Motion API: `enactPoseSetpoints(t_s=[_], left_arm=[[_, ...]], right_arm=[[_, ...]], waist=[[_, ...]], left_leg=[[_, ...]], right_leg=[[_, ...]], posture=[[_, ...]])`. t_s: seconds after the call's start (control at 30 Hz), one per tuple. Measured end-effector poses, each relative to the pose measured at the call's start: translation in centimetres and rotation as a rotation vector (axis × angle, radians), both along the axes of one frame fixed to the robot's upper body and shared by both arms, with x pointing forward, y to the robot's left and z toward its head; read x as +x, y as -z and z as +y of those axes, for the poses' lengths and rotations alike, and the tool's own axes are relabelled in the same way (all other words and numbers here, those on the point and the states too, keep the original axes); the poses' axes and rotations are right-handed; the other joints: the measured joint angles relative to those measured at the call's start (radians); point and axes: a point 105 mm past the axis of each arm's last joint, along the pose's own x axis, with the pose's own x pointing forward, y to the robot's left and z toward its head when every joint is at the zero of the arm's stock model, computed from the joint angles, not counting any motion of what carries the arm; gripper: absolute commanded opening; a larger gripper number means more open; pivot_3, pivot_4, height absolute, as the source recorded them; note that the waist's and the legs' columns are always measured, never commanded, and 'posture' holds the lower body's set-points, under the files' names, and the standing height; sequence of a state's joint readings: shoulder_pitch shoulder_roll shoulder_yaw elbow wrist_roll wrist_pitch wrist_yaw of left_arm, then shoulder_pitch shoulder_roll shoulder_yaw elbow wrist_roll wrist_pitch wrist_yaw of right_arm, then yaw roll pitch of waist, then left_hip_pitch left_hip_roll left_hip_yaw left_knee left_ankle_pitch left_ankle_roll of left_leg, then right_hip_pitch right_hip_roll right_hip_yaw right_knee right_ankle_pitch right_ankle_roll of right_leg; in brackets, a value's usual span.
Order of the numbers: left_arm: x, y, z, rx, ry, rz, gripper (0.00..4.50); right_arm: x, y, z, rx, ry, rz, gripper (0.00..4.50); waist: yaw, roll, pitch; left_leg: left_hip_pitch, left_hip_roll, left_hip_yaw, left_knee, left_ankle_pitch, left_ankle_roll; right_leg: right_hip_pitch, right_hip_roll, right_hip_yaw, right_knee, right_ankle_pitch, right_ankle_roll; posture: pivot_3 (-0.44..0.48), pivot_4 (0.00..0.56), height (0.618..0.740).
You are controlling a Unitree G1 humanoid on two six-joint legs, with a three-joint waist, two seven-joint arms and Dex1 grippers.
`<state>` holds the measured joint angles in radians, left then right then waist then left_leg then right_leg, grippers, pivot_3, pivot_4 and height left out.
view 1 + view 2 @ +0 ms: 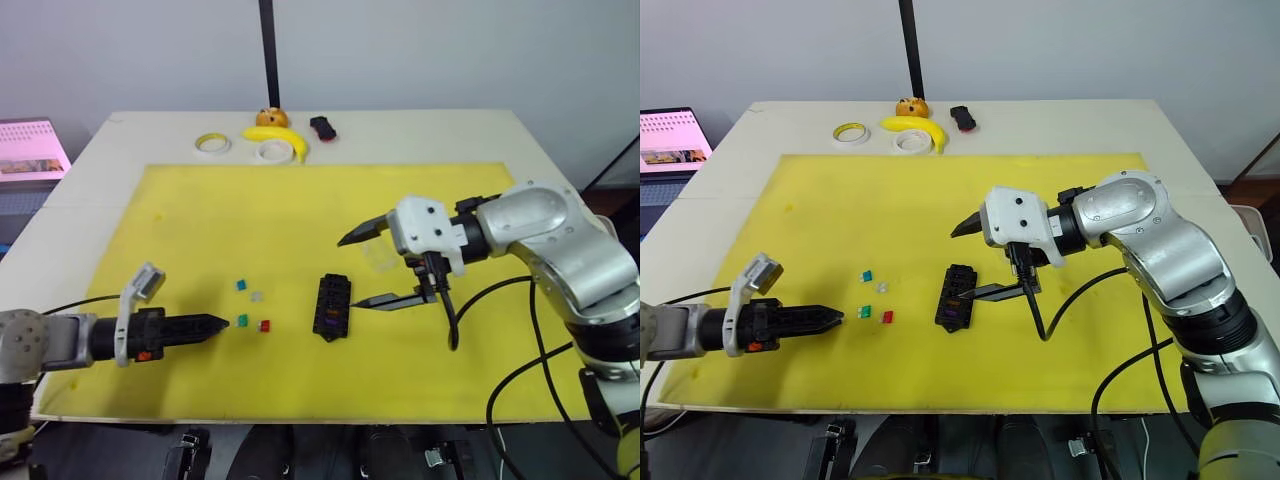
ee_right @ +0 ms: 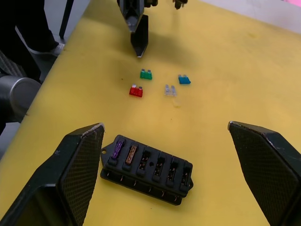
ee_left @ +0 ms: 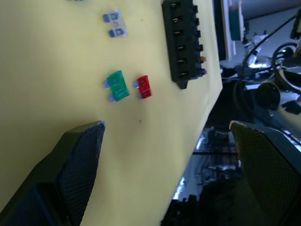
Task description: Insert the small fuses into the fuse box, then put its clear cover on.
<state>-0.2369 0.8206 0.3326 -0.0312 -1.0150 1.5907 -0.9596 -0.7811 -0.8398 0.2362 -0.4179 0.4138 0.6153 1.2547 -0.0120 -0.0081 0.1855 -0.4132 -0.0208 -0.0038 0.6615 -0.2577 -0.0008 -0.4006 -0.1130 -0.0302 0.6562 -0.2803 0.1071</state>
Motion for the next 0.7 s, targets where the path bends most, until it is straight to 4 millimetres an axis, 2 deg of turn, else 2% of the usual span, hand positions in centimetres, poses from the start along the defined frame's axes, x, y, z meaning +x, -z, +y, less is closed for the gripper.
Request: enactPoseSetpoints(t_s=[0.1,0.2,0.7], left_arm=[[0.2,0.2,-0.4,0.001,-0.005,0.013,4.50],[0.7,0.1,-0.4,0.021,-0.014,0.007,3.69],[1.9,1.1,-0.9,0.020,-0.066,-0.009,3.69]], right_arm=[[0.0,0.2,0.1,-0.002,0.006,0.007,4.47],[-0.1,0.2,0.2,-0.004,0.007,0.006,4.50],[0.2,0.5,0.2,-0.010,0.031,0.016,4.50]], waist=[[0.000,0.000,0.000],[0.000,0.000,0.000],[0.004,-0.001,0.000]], left_leg=[[0.000,0.000,0.000,0.000,0.000,0.000],[0.000,0.000,0.000,0.000,0.000,0.000],[0.000,-0.001,-0.001,0.000,0.000,0.000]], right_leg=[[0.000,0.000,0.000,0.000,0.000,0.000],[0.000,-0.001,0.000,0.000,0.000,0.000],[0.000,-0.003,0.000,0.000,0.000,0.000]], posture=[[0.000,0.150,0.740],[0.000,0.150,0.740],[0.000,0.150,0.740]])
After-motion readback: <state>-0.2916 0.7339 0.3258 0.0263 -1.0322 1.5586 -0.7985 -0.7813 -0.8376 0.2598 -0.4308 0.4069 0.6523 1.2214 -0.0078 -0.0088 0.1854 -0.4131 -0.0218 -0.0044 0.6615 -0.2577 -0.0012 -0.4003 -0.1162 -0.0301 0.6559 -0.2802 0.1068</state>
